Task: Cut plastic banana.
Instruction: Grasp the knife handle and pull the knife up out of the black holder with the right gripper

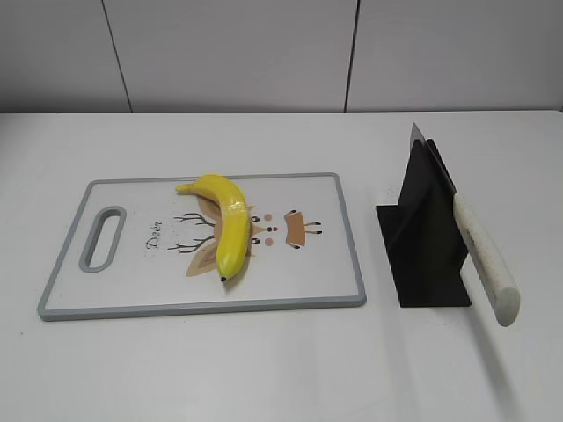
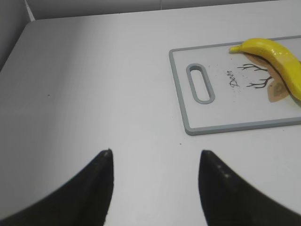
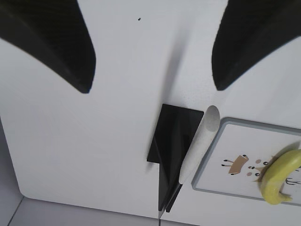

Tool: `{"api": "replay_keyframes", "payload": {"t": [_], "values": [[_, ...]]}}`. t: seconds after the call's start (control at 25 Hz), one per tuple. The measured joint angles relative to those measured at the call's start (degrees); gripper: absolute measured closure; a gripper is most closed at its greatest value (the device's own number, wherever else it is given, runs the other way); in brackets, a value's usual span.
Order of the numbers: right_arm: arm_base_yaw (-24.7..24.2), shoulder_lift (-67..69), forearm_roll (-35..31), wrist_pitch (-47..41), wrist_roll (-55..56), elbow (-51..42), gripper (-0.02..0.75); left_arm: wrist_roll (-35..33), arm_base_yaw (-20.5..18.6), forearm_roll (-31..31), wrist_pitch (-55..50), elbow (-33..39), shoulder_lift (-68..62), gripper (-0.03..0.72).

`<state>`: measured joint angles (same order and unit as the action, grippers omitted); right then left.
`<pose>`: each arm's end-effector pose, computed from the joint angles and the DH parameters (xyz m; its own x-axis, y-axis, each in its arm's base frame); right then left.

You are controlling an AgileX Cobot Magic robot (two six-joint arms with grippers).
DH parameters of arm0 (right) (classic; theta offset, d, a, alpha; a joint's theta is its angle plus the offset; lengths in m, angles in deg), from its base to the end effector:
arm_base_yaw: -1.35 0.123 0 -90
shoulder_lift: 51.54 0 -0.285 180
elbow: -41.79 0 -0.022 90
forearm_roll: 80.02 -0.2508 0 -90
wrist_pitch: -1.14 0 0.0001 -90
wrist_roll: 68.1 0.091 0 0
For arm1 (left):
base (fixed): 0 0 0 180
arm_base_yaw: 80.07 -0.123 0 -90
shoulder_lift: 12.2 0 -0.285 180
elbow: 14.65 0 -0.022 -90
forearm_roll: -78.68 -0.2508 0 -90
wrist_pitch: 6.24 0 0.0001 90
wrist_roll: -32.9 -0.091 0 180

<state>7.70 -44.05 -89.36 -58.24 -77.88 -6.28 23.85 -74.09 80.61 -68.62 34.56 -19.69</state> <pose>-0.0077 0.0119 0.2825 -0.3917 -0.1303 -0.9108 -0.2708 0.9624 -0.0212 -0.0058 -0.0021 0.2720 -0.4598 0.1907 -0.8673 0.1973 0.9742 0.1096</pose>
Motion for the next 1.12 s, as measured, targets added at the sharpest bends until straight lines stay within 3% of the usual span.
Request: {"api": "replay_keyframes", "payload": {"t": [0.8,1.12], "values": [[0.0,0.3,0.11,-0.21,0.21,0.68,0.149,0.0,0.0,0.0,0.0,0.0,0.0,0.153],[0.0,11.26,0.17,-1.24,2.43,4.2,0.149,0.0,0.0,0.0,0.0,0.0,0.0,0.153]]}}
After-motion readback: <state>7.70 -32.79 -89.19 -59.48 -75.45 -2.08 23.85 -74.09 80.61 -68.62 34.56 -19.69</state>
